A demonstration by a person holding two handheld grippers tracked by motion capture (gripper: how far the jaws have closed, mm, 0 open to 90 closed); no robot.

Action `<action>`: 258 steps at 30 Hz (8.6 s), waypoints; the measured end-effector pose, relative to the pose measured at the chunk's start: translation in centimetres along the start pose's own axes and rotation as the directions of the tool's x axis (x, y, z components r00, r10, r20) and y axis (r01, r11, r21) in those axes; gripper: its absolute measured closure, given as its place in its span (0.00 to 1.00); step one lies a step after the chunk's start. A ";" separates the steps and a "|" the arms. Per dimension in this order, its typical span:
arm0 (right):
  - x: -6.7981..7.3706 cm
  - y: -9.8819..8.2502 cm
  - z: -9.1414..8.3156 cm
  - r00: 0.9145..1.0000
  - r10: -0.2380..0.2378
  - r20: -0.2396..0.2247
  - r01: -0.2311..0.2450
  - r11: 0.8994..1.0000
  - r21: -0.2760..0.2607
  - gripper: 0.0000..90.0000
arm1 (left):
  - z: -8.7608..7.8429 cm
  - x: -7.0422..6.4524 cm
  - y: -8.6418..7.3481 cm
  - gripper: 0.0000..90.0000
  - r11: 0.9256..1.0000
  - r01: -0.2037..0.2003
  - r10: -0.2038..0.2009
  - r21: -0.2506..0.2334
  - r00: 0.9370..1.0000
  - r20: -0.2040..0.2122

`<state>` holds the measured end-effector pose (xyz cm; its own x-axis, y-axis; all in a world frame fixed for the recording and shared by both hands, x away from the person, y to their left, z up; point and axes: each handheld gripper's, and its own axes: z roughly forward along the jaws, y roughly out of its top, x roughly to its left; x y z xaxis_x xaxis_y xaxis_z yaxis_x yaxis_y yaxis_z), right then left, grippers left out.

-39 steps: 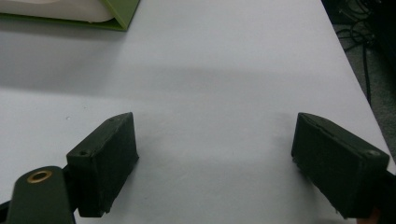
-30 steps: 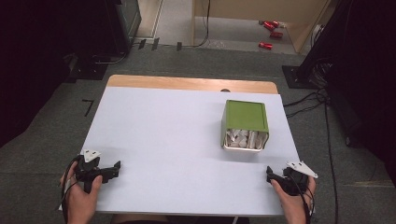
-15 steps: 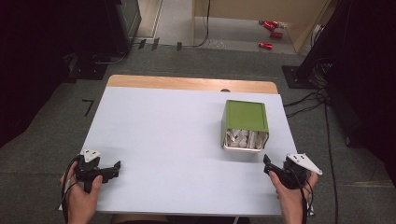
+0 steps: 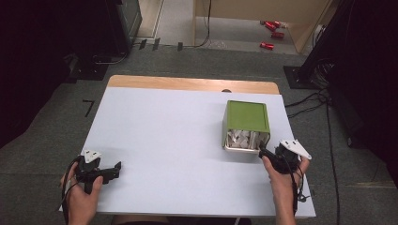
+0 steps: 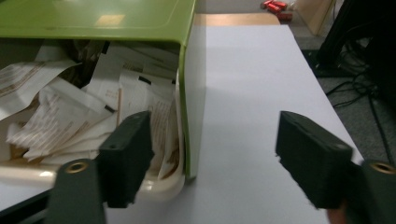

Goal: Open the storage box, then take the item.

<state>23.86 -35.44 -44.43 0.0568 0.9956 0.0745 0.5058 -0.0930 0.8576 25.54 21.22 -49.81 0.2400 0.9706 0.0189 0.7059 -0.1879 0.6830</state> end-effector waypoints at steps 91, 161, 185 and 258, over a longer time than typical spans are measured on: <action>1.0 0.0 -2.3 0.997 0.037 -0.068 -0.037 0.999 0.007 0.99 | 0.0 0.0 0.0 0.00 1.000 0.000 0.000 0.000 1.000 0.000; 0.4 -2.1 -7.7 0.993 0.069 -0.099 -0.074 0.996 -0.043 0.58 | 0.0 0.0 0.0 0.00 1.000 -0.001 0.001 0.000 1.000 0.000; 2.6 0.3 -8.8 0.984 0.030 -0.177 -0.048 0.994 -0.097 0.51 | 0.0 0.0 0.0 0.00 1.000 0.000 0.000 0.000 1.000 0.000; 7.9 0.1 -7.0 0.966 -0.025 -0.257 0.001 0.996 -0.094 1.00 | 0.0 0.0 0.0 0.00 1.000 -0.001 0.001 0.000 1.000 0.000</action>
<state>18.34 -27.51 -40.19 -0.1794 0.9669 0.1814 0.4227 -0.0907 0.9017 25.54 21.22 -49.81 0.2404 0.9705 0.0194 0.7060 -0.1885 0.6827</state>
